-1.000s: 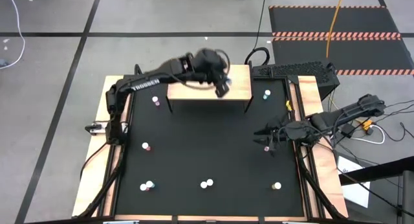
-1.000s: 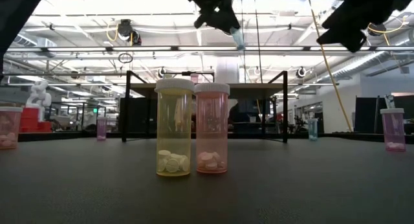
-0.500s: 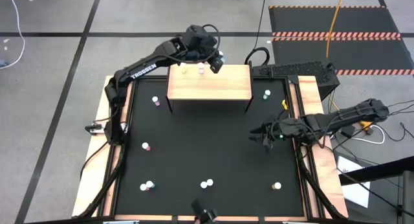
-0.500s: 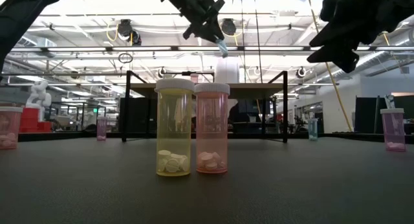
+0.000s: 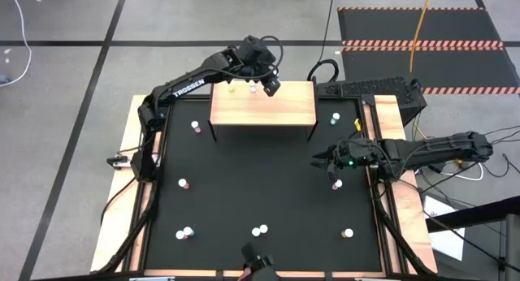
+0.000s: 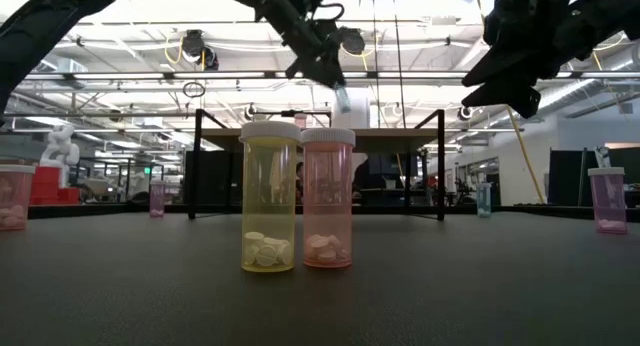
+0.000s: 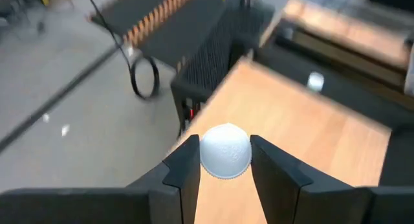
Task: Pick and place medicine bottles onto shelf by color
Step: Put the middle blue pill bottle on the shelf
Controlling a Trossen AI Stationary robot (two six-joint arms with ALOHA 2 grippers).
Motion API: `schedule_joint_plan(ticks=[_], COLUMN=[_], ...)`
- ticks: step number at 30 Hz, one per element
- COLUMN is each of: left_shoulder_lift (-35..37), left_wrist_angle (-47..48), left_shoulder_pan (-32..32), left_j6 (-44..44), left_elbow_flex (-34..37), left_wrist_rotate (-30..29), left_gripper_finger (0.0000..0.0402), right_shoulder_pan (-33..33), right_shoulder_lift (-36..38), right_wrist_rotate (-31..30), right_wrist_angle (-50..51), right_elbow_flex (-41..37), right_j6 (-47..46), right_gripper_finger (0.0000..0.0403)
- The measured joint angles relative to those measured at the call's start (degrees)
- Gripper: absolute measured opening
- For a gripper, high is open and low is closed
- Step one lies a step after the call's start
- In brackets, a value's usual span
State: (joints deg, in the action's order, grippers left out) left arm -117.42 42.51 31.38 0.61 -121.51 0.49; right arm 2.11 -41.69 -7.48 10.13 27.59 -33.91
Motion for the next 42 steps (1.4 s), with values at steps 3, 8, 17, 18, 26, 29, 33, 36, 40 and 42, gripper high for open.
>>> schedule_joint_plan(ticks=[3, 8, 17, 18, 26, 29, 33, 36, 40, 42], left_shoulder_lift=[-1.6, -2.9, -3.1, -3.1, -3.4, -3.4, -3.4, -3.4, -3.4, -3.4], left_wrist_angle=[1.3, 2.4, 4.5, 4.5, 4.3, 4.2, 4.2, 4.3, 4.3, 4.3], left_shoulder_pan=[0.0, -0.3, -0.5, -0.5, -0.3, 0.1, 0.7, 1.1, 1.2, 1.2], left_j6=[-1.1, -2.9, -10.1, -10.8, -14.1, -15.0, -14.9, -14.4, -14.1, -14.1], left_elbow_flex=[0.0, 0.0, 0.0, 0.0, 0.0, 0.0, 0.0, 0.0, 0.0, 0.0], left_wrist_rotate=[-0.2, -0.5, -1.9, -2.0, -2.1, -2.1, -2.1, -1.8, -1.6, -1.6], left_gripper_finger=[0.0125, 0.0125, 0.0125, 0.0125, 0.0125, 0.0125, 0.0125, 0.0125, 0.0125, 0.0125], right_shoulder_pan=[-1.4, -2.7, -3.3, -3.3, -3.3, -3.3, -3.3, -3.3, -3.3, -3.3], right_shoulder_lift=[0.0, 0.0, 0.0, 0.0, 0.0, 0.0, 0.0, 0.0, 0.0, 0.0], right_wrist_rotate=[0.3, 0.3, 0.3, 0.3, 0.2, 0.1, 0.0, -0.2, -0.2, -0.4], right_wrist_angle=[0.1, 0.6, 1.4, 1.4, 1.4, 1.3, 1.3, 1.3, 1.3, 1.3], right_elbow_flex=[0.0, 0.0, 0.0, 0.0, 0.0, 0.0, 0.0, 0.0, 0.0, 0.0], right_j6=[0.0, -1.5, -3.0, -3.2, -5.6, -6.0, -6.9, -7.4, -7.7, -8.1], right_gripper_finger=[0.0164, 0.0164, 0.0164, 0.0164, 0.0164, 0.0164, 0.0164, 0.0164, 0.0164, 0.0164])
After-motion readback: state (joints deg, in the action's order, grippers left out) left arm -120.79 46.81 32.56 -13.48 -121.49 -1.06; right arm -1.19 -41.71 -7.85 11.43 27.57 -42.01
